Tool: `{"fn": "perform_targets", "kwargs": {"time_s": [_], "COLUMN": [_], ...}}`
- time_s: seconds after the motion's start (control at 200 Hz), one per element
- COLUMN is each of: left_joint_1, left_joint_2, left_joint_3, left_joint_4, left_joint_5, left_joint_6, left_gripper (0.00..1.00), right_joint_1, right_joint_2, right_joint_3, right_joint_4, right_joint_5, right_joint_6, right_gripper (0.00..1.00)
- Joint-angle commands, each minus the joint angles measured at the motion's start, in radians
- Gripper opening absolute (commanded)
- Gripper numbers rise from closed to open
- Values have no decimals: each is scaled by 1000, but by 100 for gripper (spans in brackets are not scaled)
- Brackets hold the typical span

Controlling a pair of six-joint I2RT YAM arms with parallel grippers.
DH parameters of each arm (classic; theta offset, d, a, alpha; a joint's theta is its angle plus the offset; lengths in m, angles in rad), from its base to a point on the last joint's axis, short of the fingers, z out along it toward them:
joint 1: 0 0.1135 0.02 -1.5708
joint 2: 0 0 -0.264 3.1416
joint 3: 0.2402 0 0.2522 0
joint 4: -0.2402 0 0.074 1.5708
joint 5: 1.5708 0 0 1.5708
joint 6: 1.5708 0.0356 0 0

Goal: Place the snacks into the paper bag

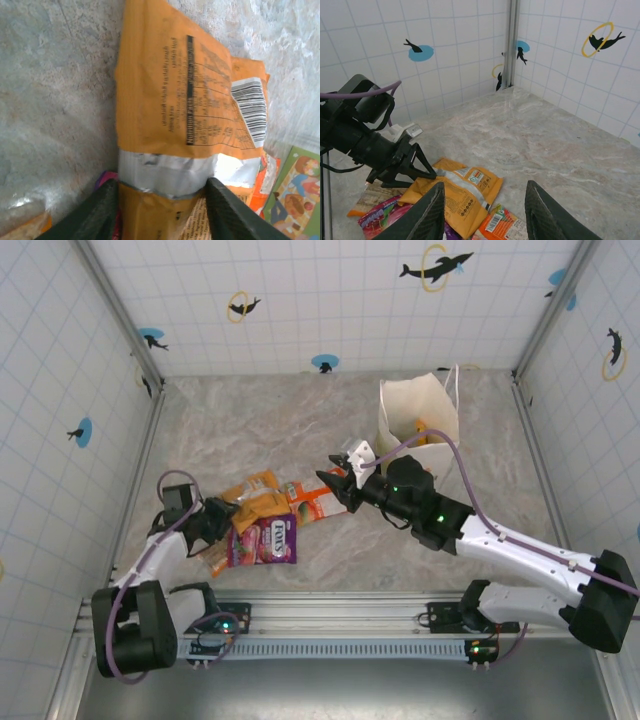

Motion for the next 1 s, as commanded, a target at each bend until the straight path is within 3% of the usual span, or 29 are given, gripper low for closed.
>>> {"fn": "perform_targets", "kwargs": {"time_s": [0.0, 0.29, 0.43, 0.565, 0.781, 0.996], "left_joint_1": [6, 6, 5, 4, 2, -27], "left_joint_2": [24, -2, -33, -66, -108, -137], "left_joint_3": [-8, 78, 147, 212, 272, 270], "left_joint_4": [50, 2, -52, -92, -137, -152], "left_joint_5": [21, 10, 19, 53, 97, 114], "left_joint_6": [29, 81, 88, 66, 20, -34], "left_gripper": [31, 0, 0, 0, 0, 0], "right_joint_1": [8, 11, 21, 83, 166, 198], "right_joint_2": [-16, -44, -23, 47, 254, 476], "right_joint_3": [-17, -85, -105, -73, 22, 123], "right_joint_4": [54, 105, 100, 63, 29, 125], "right_joint_5": [30, 75, 91, 127, 200, 312], "right_joint_6": [3, -43, -117, -294, -643, -863], "right_gripper": [44, 44, 45, 50, 65, 72]}}
